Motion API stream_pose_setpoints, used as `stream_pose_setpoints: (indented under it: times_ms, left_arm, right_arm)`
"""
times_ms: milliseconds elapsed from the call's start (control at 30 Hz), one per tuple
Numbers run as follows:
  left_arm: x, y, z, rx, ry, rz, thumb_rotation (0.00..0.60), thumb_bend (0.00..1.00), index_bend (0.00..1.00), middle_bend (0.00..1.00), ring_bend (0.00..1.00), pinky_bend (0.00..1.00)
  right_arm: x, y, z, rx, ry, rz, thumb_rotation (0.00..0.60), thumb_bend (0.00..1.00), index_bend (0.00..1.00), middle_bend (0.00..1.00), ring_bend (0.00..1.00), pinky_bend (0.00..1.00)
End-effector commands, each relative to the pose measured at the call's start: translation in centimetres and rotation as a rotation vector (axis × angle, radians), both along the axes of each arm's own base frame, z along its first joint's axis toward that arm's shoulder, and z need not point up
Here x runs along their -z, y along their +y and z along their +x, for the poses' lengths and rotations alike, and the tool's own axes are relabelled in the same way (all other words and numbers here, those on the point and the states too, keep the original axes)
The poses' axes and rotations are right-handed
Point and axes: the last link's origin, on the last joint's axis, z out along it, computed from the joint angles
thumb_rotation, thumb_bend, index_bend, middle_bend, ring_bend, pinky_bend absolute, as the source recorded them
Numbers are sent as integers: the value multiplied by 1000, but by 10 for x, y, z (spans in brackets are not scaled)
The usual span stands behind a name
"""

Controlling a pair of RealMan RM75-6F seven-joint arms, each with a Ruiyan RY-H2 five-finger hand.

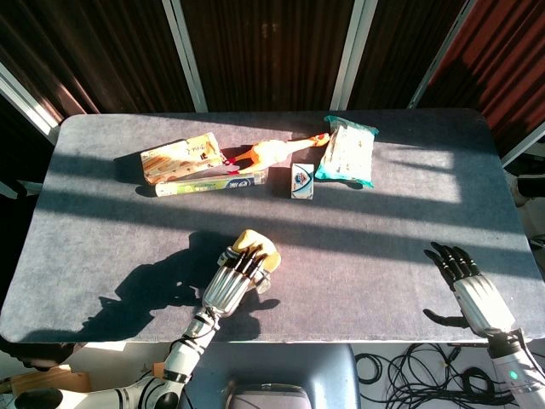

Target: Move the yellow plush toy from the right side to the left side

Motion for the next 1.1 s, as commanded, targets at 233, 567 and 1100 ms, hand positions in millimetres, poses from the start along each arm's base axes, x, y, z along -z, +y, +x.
stream_pose_setpoints:
  times_ms: [233, 567, 1100]
  left_arm:
    - [2, -1, -5, 90, -74, 155, 600, 389, 643, 846, 947, 999]
    - [-39, 13, -29, 130, -108, 282, 600, 392, 693, 952, 1000, 1000]
    - [-131, 21, -122, 64, 33, 400, 600, 388, 680, 931, 999, 1000]
  right_arm:
    - [0, 3, -1, -11, 6, 46, 600, 61, 0, 0, 0, 12]
    - [2, 5, 0, -16, 21, 62, 600, 61, 0, 0, 0, 12]
    - [5, 7, 1, -19, 39, 75, 600, 61, 0, 0, 0, 13]
